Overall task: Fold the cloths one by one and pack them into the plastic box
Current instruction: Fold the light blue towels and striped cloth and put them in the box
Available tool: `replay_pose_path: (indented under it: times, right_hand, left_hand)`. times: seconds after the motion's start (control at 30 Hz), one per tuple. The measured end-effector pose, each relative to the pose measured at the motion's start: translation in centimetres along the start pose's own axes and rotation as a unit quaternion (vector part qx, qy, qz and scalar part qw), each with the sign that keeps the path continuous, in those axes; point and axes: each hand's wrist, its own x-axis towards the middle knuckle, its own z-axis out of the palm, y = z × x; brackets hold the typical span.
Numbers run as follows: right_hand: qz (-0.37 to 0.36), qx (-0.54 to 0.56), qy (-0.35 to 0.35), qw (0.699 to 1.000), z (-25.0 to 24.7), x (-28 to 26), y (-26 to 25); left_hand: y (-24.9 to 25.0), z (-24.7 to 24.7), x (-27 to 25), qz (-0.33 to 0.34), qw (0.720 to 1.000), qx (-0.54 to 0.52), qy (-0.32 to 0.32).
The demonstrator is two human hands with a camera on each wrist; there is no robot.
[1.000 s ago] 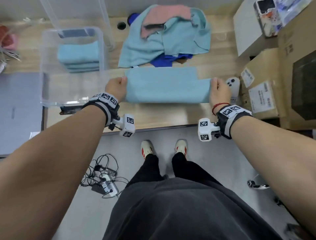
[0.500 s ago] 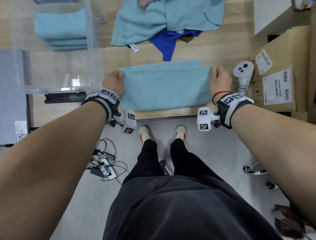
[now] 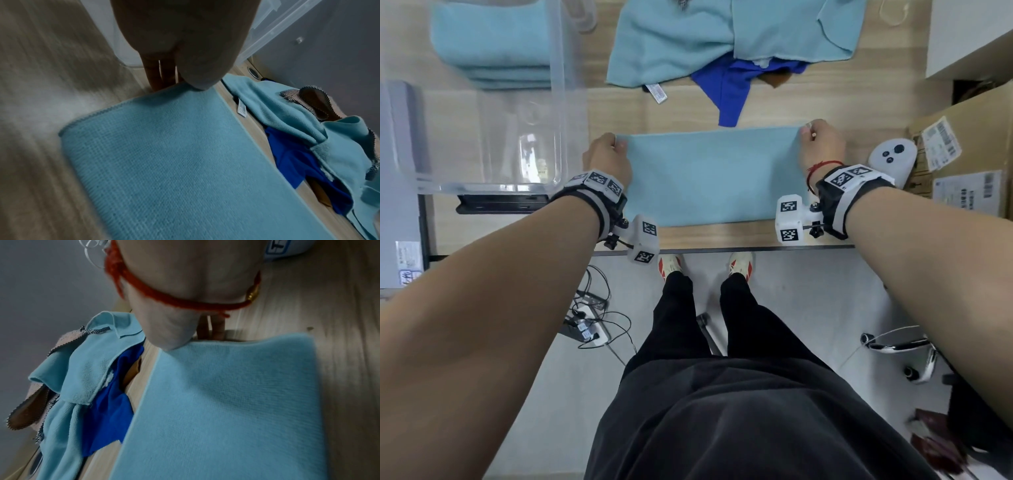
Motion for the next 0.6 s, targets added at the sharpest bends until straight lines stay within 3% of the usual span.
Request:
replay_pose_path:
  times: [0.6]
  right_hand:
    - [0.1, -0.04, -0.003, 0.994, 0.7, 1.3, 0.2]
  left_hand:
    - [0.4, 0.4, 0.6, -0.045, 0.997, -0.046, 0.033]
